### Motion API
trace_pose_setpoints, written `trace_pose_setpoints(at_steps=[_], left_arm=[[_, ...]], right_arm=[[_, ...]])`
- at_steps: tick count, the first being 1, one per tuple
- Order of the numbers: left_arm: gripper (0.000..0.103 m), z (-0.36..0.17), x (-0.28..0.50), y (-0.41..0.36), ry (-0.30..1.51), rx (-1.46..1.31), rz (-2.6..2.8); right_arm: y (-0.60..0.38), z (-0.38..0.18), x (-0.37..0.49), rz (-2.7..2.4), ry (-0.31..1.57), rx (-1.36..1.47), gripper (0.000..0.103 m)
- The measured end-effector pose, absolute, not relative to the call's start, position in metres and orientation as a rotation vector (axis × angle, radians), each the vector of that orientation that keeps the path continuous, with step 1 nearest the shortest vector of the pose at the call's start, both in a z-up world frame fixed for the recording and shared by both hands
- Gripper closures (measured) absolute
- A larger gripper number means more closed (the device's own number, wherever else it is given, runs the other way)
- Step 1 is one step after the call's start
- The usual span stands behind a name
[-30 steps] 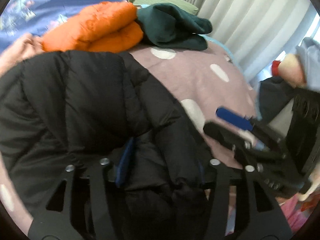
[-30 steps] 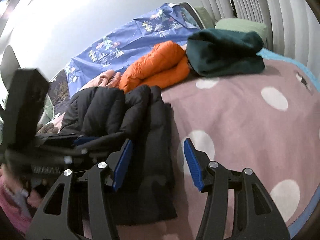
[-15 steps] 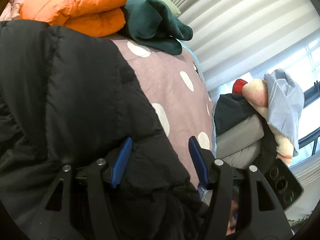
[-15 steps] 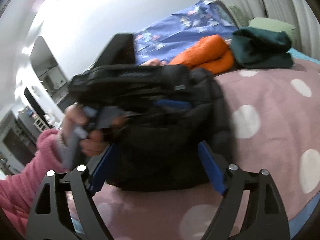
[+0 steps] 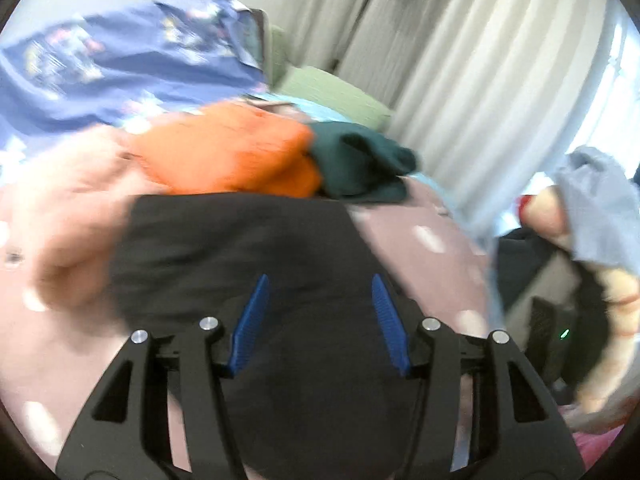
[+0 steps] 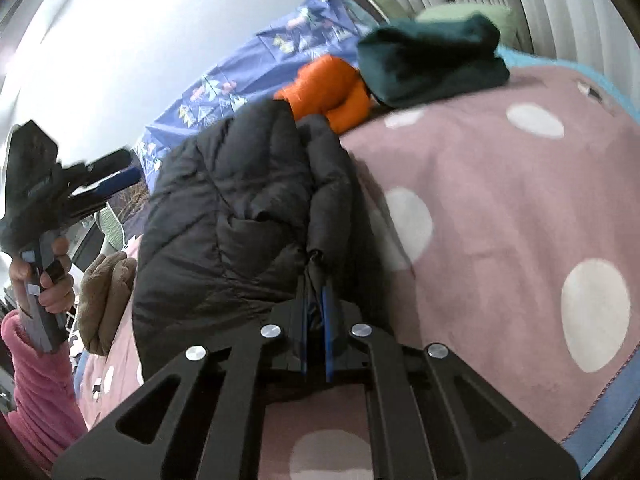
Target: Fold large clothes
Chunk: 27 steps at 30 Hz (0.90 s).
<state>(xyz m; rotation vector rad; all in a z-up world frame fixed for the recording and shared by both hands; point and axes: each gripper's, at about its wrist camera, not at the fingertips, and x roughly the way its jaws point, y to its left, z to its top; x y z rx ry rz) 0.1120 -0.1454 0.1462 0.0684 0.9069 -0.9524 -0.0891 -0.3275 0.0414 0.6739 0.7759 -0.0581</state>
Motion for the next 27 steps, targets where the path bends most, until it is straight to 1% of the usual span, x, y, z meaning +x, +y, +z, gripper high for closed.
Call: trace_pose_setpoints(at_steps=[3, 5, 6, 7, 8, 9, 10, 12, 14, 15, 17, 20, 22, 23, 25, 27], left_arm=[[0.050, 0.119, 0.122, -0.140, 0.978, 0.062, -0.915], [0.049, 0.096, 0.121, -0.156, 0.990, 0.143, -0.897], [0.049, 0.083, 0.118, -0.169, 0.988, 0.208, -0.874], [0.048, 0.074, 0.117, -0.178, 0.992, 0.238, -0.859], [0.047, 0.067, 0.116, -0.185, 0.997, 0.256, -0.853], [0.046, 0.063, 0.117, -0.192, 0.998, 0.265, -0.855], [0.045, 0.060, 0.116, -0.197, 0.996, 0.273, -0.856], [0.040, 0.056, 0.114, -0.204, 0.986, 0.312, -0.844], [0.039, 0.052, 0.113, -0.206, 0.980, 0.343, -0.832], [0.038, 0.050, 0.112, -0.209, 0.975, 0.365, -0.824], [0.038, 0.045, 0.112, -0.208, 0.965, 0.387, -0.816], [0.038, 0.035, 0.110, -0.212, 0.935, 0.430, -0.805], [0.037, 0.030, 0.111, -0.214, 0.928, 0.439, -0.797], [0.037, 0.029, 0.111, -0.215, 0.928, 0.442, -0.794], [0.037, 0.027, 0.110, -0.215, 0.927, 0.444, -0.794], [0.037, 0.027, 0.110, -0.214, 0.921, 0.430, -0.802]], right_arm=[[-0.319, 0.033, -0.088, -0.028, 0.801, 0.650, 0.093], [-0.319, 0.034, -0.087, -0.036, 0.805, 0.640, 0.089], [-0.320, 0.036, -0.087, -0.044, 0.802, 0.633, 0.080], [-0.322, 0.040, -0.089, -0.067, 0.797, 0.615, 0.074], [-0.323, 0.046, -0.091, -0.104, 0.786, 0.587, 0.059], [-0.322, 0.051, -0.095, -0.125, 0.768, 0.565, 0.047], [-0.321, 0.054, -0.097, -0.122, 0.751, 0.555, 0.045], [-0.318, 0.061, -0.100, -0.080, 0.717, 0.544, 0.043], [-0.309, 0.063, -0.096, -0.066, 0.715, 0.509, 0.043], [-0.306, 0.059, -0.092, -0.094, 0.736, 0.481, 0.050], [-0.305, 0.040, -0.083, -0.135, 0.799, 0.467, 0.072], [-0.313, 0.009, -0.078, -0.168, 0.845, 0.504, 0.072], [-0.314, 0.004, -0.078, -0.171, 0.858, 0.506, 0.072], [-0.313, 0.007, -0.079, -0.172, 0.867, 0.483, 0.070], [-0.314, 0.016, -0.081, -0.183, 0.876, 0.446, 0.061], [-0.318, 0.038, -0.089, -0.206, 0.837, 0.435, 0.060]])
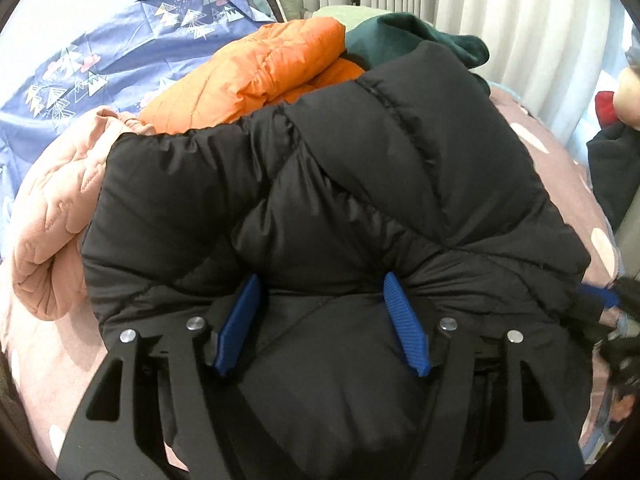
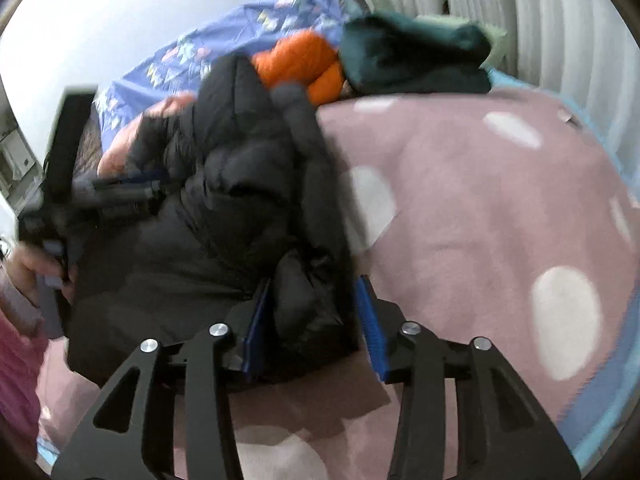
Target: Fold large clothes
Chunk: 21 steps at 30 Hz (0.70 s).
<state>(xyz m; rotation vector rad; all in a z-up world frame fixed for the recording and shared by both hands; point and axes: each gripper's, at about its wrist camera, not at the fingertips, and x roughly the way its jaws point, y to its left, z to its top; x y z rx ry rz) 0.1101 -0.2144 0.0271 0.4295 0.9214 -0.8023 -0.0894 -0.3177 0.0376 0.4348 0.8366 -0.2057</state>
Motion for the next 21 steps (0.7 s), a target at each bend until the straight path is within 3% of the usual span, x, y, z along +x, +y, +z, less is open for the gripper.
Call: trace_pose_setpoints(at_steps=[5, 8, 10, 13, 14, 15, 17, 21], left_arm=[[0.037, 0.029, 0.108, -0.216, 0.926, 0.419, -0.798], [0.037, 0.029, 0.107, -0.216, 0.925, 0.422, -0.797], [0.037, 0.030, 0.108, -0.213, 0.924, 0.410, -0.807], [0.037, 0.036, 0.107, -0.215, 0.920, 0.435, -0.800], [0.047, 0.041, 0.107, -0.217, 0.917, 0.431, -0.789], [0.067, 0.046, 0.108, -0.218, 0.915, 0.415, -0.793], [0.085, 0.065, 0.109, -0.227, 0.907, 0.376, -0.860], [0.086, 0.082, 0.106, -0.265, 0.843, 0.474, -0.922]], right_arm=[[-0.298, 0.084, -0.093, -0.093, 0.652, 0.324, 0.061], [-0.285, 0.045, -0.065, -0.137, 0.799, 0.239, 0.070], [-0.288, 0.013, -0.056, -0.141, 0.837, 0.266, 0.070], [-0.299, 0.009, -0.057, -0.147, 0.847, 0.371, 0.070], [-0.299, 0.009, -0.056, -0.147, 0.850, 0.369, 0.070], [-0.300, 0.008, -0.056, -0.144, 0.852, 0.362, 0.069], [-0.299, 0.008, -0.058, -0.136, 0.852, 0.362, 0.069], [-0.301, 0.007, -0.060, -0.133, 0.850, 0.375, 0.069]])
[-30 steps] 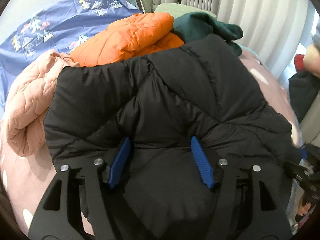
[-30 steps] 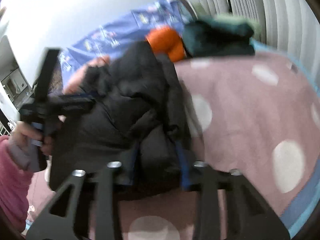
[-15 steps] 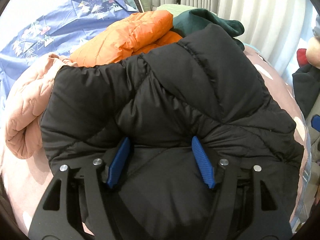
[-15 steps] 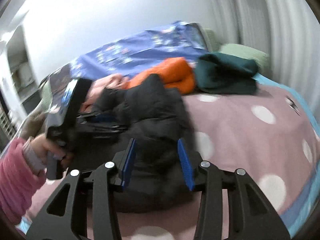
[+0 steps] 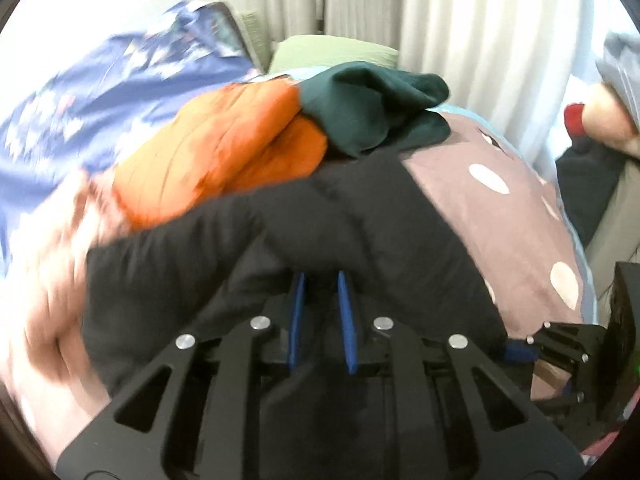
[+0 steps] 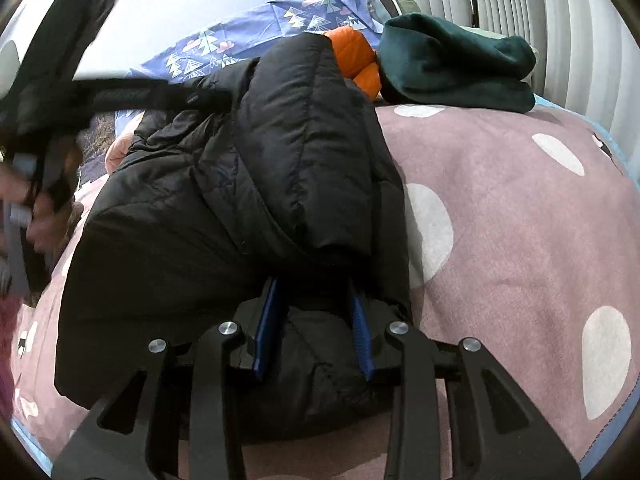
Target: Fold large clothes
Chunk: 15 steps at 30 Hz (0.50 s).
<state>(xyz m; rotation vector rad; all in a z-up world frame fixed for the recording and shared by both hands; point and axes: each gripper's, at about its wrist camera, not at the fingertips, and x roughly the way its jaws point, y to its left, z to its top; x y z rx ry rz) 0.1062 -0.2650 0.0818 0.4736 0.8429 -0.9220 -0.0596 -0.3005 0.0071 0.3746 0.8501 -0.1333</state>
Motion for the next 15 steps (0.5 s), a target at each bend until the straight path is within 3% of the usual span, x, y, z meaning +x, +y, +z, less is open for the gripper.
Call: trace_pose_setpoints(at_steps=[5, 8, 15], left_arm=[[0.086, 0.041, 0.137, -0.303, 0.916, 0.560, -0.852], [0.086, 0.014, 0.164, -0.298, 1.008, 0.415, -0.845], [0.086, -0.002, 0.169, -0.288, 1.010, 0.340, -0.878]], right_arm=[[-0.298, 0.005, -0.057, -0.157, 0.837, 0.374, 0.069], [-0.302, 0.002, -0.057, -0.169, 0.833, 0.380, 0.069], [-0.307, -0.005, -0.055, -0.150, 0.839, 0.411, 0.068]])
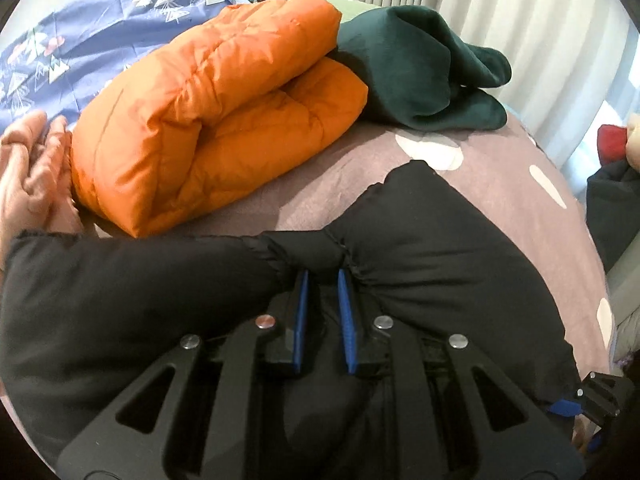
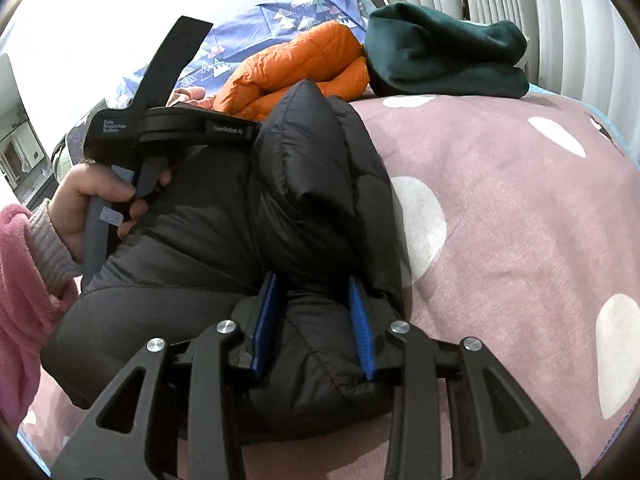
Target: Fold large clothes
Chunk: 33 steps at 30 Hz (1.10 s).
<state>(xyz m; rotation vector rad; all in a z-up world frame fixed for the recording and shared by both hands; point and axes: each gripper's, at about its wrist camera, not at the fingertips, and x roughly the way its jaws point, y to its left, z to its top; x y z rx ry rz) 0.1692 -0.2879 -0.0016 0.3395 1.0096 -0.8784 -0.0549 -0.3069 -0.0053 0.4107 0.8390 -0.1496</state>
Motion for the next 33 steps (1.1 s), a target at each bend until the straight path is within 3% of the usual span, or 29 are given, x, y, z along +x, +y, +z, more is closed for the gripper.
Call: trace_pose_setpoints(at_steps=[9, 15, 17, 21, 27, 33], left_arm=[[0.088, 0.010, 0.163, -0.286, 0.975, 0.359, -0.878], [0.087, 0.038, 0.154, -0.283, 0.932, 0.382, -0.900], [0.086, 0.042, 0.158, -0.280, 0.949, 0.350, -0.900], [0.085, 0.058, 0.166, -0.261, 0.970, 0.246, -0.888], [0.082, 0.116, 0.156, -0.202, 0.797, 0.218, -0.837], [0.082, 0.069, 0.194, -0.170, 0.971, 0.128, -0.724]], right_arm=[[-0.307, 0.028, -0.060, -0.113, 0.884, 0.354, 0.064], [-0.317, 0.095, -0.040, -0.124, 0.721, 0.267, 0.065], [-0.322, 0.092, -0.018, -0.084, 0.718, 0.283, 0.073], [-0.337, 0.026, 0.022, -0.139, 0.877, 0.308, 0.082], [-0.348, 0.003, 0.018, -0.166, 0.880, 0.342, 0.081], [-0.345, 0.031, 0.020, -0.163, 0.916, 0.293, 0.069]])
